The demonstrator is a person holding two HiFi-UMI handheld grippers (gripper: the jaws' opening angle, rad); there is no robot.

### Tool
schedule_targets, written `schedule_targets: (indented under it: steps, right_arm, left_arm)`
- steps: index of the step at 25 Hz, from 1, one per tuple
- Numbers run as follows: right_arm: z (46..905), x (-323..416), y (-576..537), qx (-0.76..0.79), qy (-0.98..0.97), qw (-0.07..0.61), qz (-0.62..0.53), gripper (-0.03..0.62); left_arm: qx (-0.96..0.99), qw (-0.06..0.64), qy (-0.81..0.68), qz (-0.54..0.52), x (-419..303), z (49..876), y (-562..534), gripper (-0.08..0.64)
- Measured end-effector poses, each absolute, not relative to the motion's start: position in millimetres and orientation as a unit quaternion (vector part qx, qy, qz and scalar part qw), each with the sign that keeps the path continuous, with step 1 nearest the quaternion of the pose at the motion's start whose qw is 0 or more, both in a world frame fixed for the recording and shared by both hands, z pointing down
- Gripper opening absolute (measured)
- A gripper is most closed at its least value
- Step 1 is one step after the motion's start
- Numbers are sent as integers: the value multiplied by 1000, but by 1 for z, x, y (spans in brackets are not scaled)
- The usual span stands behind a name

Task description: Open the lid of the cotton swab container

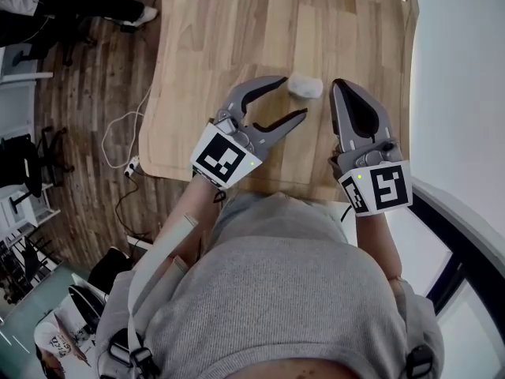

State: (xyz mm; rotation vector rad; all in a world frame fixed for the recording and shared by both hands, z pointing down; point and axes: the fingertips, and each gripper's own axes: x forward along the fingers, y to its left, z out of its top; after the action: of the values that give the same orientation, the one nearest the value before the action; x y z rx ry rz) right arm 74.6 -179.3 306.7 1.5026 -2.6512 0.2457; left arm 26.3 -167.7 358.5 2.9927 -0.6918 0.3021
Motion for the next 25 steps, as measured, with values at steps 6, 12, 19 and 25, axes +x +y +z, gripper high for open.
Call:
schedule_targets:
  steps: [6,12,19,25]
  right_arm:
    - [315,73,-174,490,-866,44,87,0]
    - [316,74,-171,492,-865,44,90,0]
    - [316,78,-169,496,-862,48,89,0]
    - [313,75,-169,493,-865,45,87,0]
  left_arm:
    - [967,30,-227,109,24,375,-175,264]
    - [965,19,-215,148,24,399,-179,301]
    - [964,36,-204,164,26,420,-185,302]
    - [963,47,-187,190,29,444,-185,318]
